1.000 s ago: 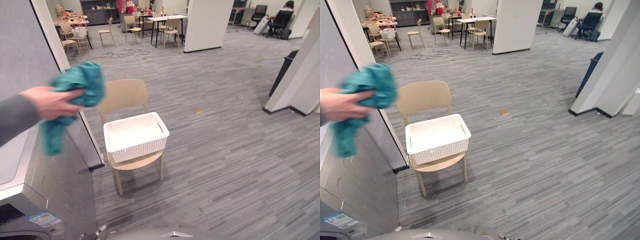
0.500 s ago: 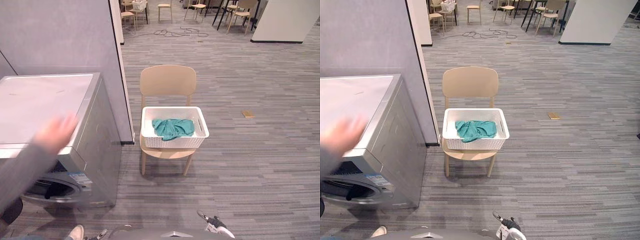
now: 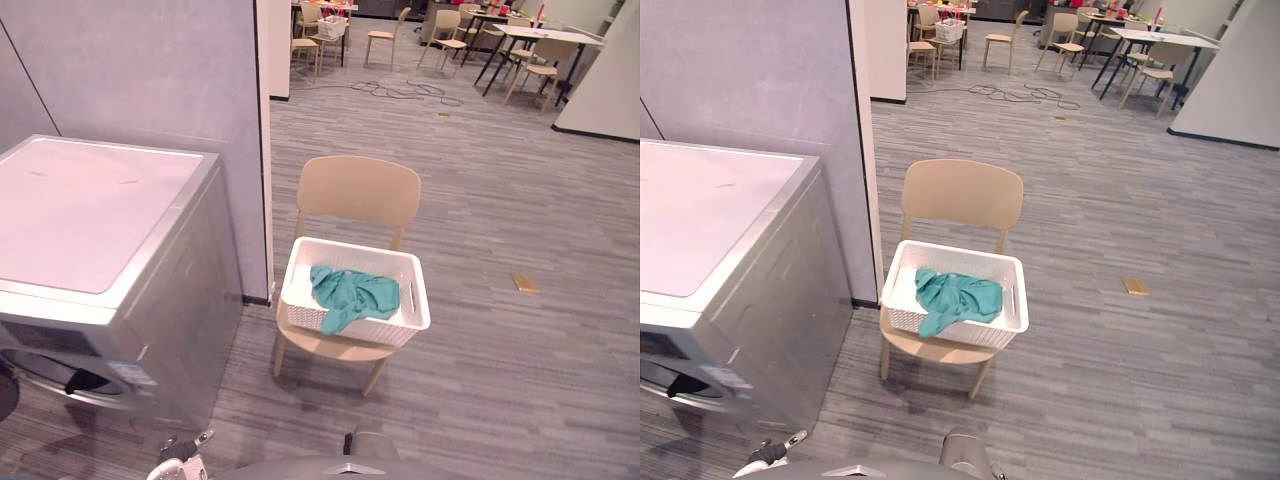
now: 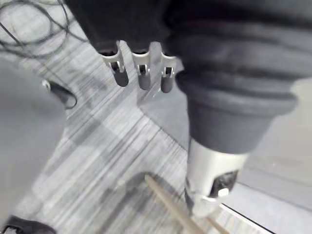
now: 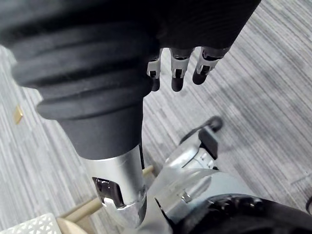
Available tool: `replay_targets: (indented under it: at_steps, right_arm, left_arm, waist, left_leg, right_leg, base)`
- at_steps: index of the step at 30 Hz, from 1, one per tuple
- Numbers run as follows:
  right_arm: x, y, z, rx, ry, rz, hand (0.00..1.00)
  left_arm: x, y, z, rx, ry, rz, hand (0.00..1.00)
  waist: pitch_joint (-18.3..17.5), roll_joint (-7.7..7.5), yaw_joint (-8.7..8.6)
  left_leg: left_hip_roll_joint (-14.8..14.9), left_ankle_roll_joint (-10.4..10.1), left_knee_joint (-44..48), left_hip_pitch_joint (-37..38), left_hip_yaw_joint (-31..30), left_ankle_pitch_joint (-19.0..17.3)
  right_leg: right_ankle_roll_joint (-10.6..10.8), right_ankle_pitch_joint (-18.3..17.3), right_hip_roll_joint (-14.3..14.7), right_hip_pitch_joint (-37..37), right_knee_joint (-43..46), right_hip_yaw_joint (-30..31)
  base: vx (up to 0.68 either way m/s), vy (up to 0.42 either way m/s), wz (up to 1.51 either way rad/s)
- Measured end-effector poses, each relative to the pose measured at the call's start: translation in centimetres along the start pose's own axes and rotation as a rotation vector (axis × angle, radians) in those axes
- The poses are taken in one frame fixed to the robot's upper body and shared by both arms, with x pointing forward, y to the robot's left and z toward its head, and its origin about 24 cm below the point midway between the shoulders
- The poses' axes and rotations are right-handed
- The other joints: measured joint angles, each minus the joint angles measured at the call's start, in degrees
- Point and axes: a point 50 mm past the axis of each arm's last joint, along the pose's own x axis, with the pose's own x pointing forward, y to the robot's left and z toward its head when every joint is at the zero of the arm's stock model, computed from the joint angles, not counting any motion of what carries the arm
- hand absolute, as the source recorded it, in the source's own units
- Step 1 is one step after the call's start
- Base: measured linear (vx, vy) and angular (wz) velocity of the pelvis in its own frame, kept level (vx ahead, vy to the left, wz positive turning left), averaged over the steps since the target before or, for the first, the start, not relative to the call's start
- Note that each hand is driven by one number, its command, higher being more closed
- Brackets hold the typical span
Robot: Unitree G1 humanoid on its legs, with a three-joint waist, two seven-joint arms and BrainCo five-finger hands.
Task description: Pick up the laundry basket with both hands and put the clothes into the washing machine.
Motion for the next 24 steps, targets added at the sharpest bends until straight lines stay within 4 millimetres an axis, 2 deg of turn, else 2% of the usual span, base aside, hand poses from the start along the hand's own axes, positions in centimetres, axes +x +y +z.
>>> replay_targets:
  at_steps: [1, 2, 3, 5, 7, 8, 9, 10, 11, 12, 13, 14, 15, 16, 18, 19, 20, 21, 22, 24]
  right_arm:
    - [0.2, -0.6, 0.7, -0.01, -0.016, -0.017, 0.0]
    - [0.2, -0.6, 1.1, -0.015, -0.028, -0.017, 0.0]
    - [0.4, -0.1, 1.6, -0.018, -0.037, -0.002, 0.0]
    - [0.5, 0.2, 2.0, -0.03, -0.042, 0.008, 0.0]
    - [0.6, 0.9, 2.9, -0.071, -0.065, 0.034, 0.0]
    - [0.6, 1.6, 4.2, -0.124, -0.107, 0.06, 0.0]
    - [0.6, 1.9, 4.6, -0.127, -0.123, 0.068, 0.0]
    - [-0.2, 3.9, 6.5, -0.13, -0.224, 0.132, 0.0]
    - [-1.6, 6.1, 9.1, -0.122, -0.366, 0.209, 0.0]
    - [-2.5, 6.9, 10.4, -0.121, -0.439, 0.246, 0.0]
    - [-4.5, 8.0, 12.9, -0.111, -0.581, 0.304, 0.0]
    - [-6.9, 8.5, 15.4, -0.077, -0.733, 0.335, 0.0]
    - [-8.0, 8.6, 16.6, -0.054, -0.807, 0.342, 0.0]
    - [-10.9, 8.8, 19.1, -0.006, -0.978, 0.35, 0.0]
    - [-13.5, 8.4, 21.1, 0.041, -1.126, 0.341, 0.0]
    - [-14.8, 8.0, 21.9, 0.076, -1.198, 0.331, 0.0]
    - [-16.5, 7.7, 22.5, 0.095, -1.289, 0.32, 0.0]
    - [-17.9, 7.5, 23.0, 0.115, -1.364, 0.317, 0.0]
    - [-18.5, 7.5, 23.1, 0.118, -1.393, 0.319, 0.0]
    - [-20.5, 8.1, 23.0, 0.112, -1.485, 0.35, 0.0]
  left_arm:
    - [-0.1, -0.6, -0.8, -0.012, 0.025, -0.012, 0.0]
    - [-0.2, -1.0, -1.1, -0.004, 0.03, -0.02, 0.0]
    - [-0.3, -1.4, -1.3, -0.002, 0.036, -0.026, 0.0]
    - [-0.4, -1.4, -1.5, -0.011, 0.043, -0.024, 0.0]
    - [-0.4, -1.3, -1.7, -0.018, 0.047, -0.018, 0.0]
    - [-0.4, -1.2, -1.6, -0.021, 0.045, -0.014, 0.0]
    - [-0.4, -1.2, -1.6, -0.021, 0.044, -0.014, 0.0]
    - [-0.3, -1.1, -1.3, -0.017, 0.033, -0.013, 0.0]
    - [-0.3, -1.1, -0.9, -0.017, 0.014, -0.013, 0.0]
    - [-0.3, -1.2, -0.6, -0.017, 0.002, -0.017, 0.0]
    - [-0.3, -1.6, 0.1, -0.016, -0.026, -0.027, 0.0]
    - [-0.4, -1.8, 0.3, -0.004, -0.04, -0.025, 0.0]
    - [-0.4, -2.0, 0.4, 0.009, -0.046, -0.027, 0.0]
    - [-0.4, -2.1, 0.6, 0.038, -0.059, -0.029, 0.0]
    - [-0.5, -2.3, 0.5, 0.065, -0.063, -0.034, 0.0]
    - [-0.5, -2.4, 0.5, 0.067, -0.064, -0.032, 0.0]
    - [-0.6, -2.5, 0.4, 0.072, -0.063, -0.026, 0.0]
    - [-0.7, -2.7, 0.1, 0.074, -0.056, -0.021, 0.0]
    - [-0.7, -2.4, -0.1, 0.075, -0.052, -0.014, 0.0]
    - [-0.6, -2.4, 0.1, 0.118, -0.062, -0.014, 0.0]
  waist:
    - [-0.99, 1.9, 0.04]
    - [-0.94, 2.76, 0.03]
    - [-0.96, 3.23, -0.19]
    - [-1.07, 3.5, -0.47]
    - [-1.13, 3.86, -0.94]
    - [-1.28, 4.02, -0.99]
    - [-1.36, 4.12, -1.01]
    - [-1.43, 4.08, -1.37]
    - [-1.17, 4.09, -1.73]
    - [-0.74, 4.28, -1.97]
    - [0.12, 4.68, -1.9]
    - [0.48, 4.35, -1.18]
    - [0.5, 4.57, -0.87]
    - [0.43, 5.0, -0.91]
    - [0.4, 4.86, -1.12]
    - [0.38, 4.87, -1.35]
    - [0.08, 5.25, -1.6]
    - [-0.27, 5.83, -1.68]
    - [-0.23, 5.45, -1.52]
    - [-0.62, 4.99, -1.54]
  left_leg:
    - [1.63, 0.26, 0.59, -0.65, -0.04, 0.35]
    - [1.7, 0.51, 1.15, -1.22, 0.34, 0.59]
    - [2.1, 0.81, 1.01, -1.18, 0.81, 2.32]
    - [2.71, 0.04, -0.39, -0.3, 0.85, 4.62]
    - [4.12, -0.97, -0.03, -0.42, 0.89, 5.2]
    - [5.35, -1.8, 0.72, -0.66, 0.88, 5.66]
    - [5.57, -1.81, 1.21, -0.98, 0.77, 5.66]
    - [6.3, -1.81, 5.34, -3.63, 0.38, 5.66]
    - [7.17, -1.69, 13.19, -7.75, 0.11, 5.73]
    - [7.63, -0.86, 17.98, -10.15, -0.24, 6.26]
    - [8.19, 3.02, 27.24, -14.68, -0.76, 8.91]
    - [8.66, 4.43, 34.39, -18.21, -0.63, 12.98]
    - [8.9, 4.37, 36.57, -19.0, -0.1, 13.31]
    - [9.04, 5.02, 37.66, -20.32, 3.99, 9.93]
    - [7.87, 5.05, 32.37, -20.59, 8.81, 6.66]
    - [6.52, 4.84, 26.72, -20.42, 10.27, 5.73]
    - [4.76, 4.65, 17.48, -19.74, 10.52, 6.29]
    - [3.39, 4.83, 9.75, -19.1, 10.24, 10.28]
    - [2.87, 2.83, 8.34, -18.27, 10.23, 10.94]
    - [0.69, 2.13, 4.81, -17.04, 10.74, 11.58]
  right_leg:
    - [-0.93, -2.19, 1.88, 0.57, -0.82, -1.09]
    - [-1.41, -3.11, 2.34, 0.54, -0.26, -1.71]
    - [-1.88, -4.5, 2.41, 0.59, 1.02, -2.8]
    - [-2.15, -5.95, 2.43, 1.06, 2.42, -4.29]
    - [-3.23, -7.01, 3.02, 2.02, 3.03, -6.09]
    - [-4.07, -7.85, 3.93, 2.68, 3.21, -6.97]
    - [-4.16, -7.98, 4.06, 2.72, 3.21, -7.16]
    - [-4.47, -8.56, 4.81, 2.67, 3.05, -7.55]
    - [-5.32, -8.37, 5.53, 3.03, 2.36, -8.01]
    - [-6.0, -8.08, 5.96, 3.63, 1.93, -8.46]
    - [-6.72, -7.98, 6.73, 5.29, 1.28, -9.06]
    - [-7.61, -8.33, 6.75, 6.74, 0.8, -8.92]
    - [-7.94, -8.52, 6.6, 7.33, 0.65, -8.82]
    - [-8.22, -8.69, 6.3, 8.75, -0.25, -8.76]
    - [-8.21, -8.63, 5.74, 9.19, -1.24, -8.68]
    - [-8.11, -8.52, 5.58, 9.2, -1.76, -8.65]
    - [-8.01, -8.44, 5.6, 8.61, -1.94, -8.66]
    - [-7.68, -8.58, 5.77, 7.69, -1.54, -8.58]
    - [-7.18, -8.84, 5.49, 7.52, -1.2, -7.89]
    - [-5.42, -7.97, 3.92, 7.76, -3.06, -7.12]
  base:
    - [0.15, -0.342, 0.16]
    - [0.17, -0.366, 0.26]
    - [0.14, -0.265, 0.26]
    - [0.14, -0.201, 0.4]
    - [0.15, -0.194, 0.35]
    - [0.07, -0.117, 0.13]
    - [0.08, -0.151, 0.12]
    - [0.07, -0.126, 0.09]
    - [0.09, -0.16, 0.11]
    - [0.09, -0.182, 0.14]
    - [0.07, -0.202, 0.02]
    - [0.06, -0.18, -0.08]
    - [0.05, -0.124, -0.25]
    - [0.07, -0.06, -0.16]
    - [0.08, -0.03, -0.04]
    - [0.06, 0.026, 0.0]
    - [0.11, 0.097, -0.02]
    - [0.09, 0.093, -0.07]
    - [0.12, 0.116, -0.1]
    - [0.11, 0.147, -0.05]
